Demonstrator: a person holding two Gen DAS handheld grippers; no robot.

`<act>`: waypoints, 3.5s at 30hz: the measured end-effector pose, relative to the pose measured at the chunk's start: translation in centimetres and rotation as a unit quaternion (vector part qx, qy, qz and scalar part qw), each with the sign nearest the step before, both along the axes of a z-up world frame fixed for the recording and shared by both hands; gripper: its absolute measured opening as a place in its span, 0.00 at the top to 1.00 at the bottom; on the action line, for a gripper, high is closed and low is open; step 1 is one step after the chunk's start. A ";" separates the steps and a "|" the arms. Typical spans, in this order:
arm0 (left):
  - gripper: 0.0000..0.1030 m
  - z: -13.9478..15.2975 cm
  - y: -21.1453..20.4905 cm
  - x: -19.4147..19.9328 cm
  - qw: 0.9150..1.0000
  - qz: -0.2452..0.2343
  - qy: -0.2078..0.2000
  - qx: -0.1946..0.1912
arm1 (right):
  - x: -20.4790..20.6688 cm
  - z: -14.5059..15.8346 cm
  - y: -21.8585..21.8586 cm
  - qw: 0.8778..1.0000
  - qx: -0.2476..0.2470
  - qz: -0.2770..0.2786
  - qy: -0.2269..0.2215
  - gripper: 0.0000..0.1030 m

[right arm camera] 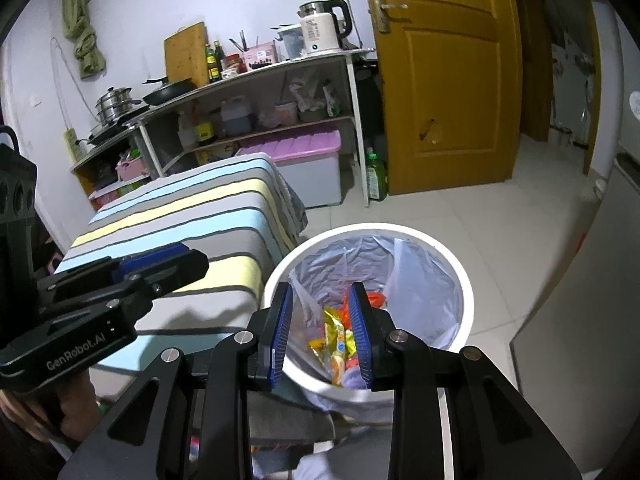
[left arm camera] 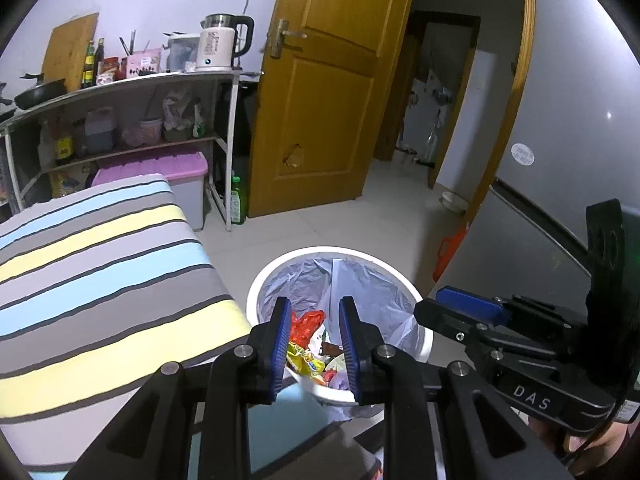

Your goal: Collect trash

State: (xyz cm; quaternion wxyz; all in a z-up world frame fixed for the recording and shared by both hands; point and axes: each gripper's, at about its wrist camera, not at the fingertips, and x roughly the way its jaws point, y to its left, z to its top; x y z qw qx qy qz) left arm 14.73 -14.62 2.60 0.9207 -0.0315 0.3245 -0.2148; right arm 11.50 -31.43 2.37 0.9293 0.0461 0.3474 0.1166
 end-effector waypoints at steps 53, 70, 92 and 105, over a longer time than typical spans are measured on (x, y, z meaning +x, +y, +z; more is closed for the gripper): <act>0.68 1.2 4.1 -11.9 0.998 0.053 -0.028 0.028 | -11.7 2.6 2.2 0.998 -0.025 0.024 -0.049 0.70; 0.68 1.1 4.0 -11.9 0.997 0.060 -0.034 0.038 | -11.5 2.6 1.9 0.998 -0.025 0.024 -0.046 0.70; 0.68 1.2 3.6 -11.8 0.997 0.054 -0.035 0.049 | -11.1 2.4 1.7 0.999 -0.025 0.021 -0.043 0.70; 0.68 1.1 3.5 -11.7 0.997 0.051 -0.032 0.048 | -10.9 2.3 1.9 0.999 -0.026 0.021 -0.041 0.70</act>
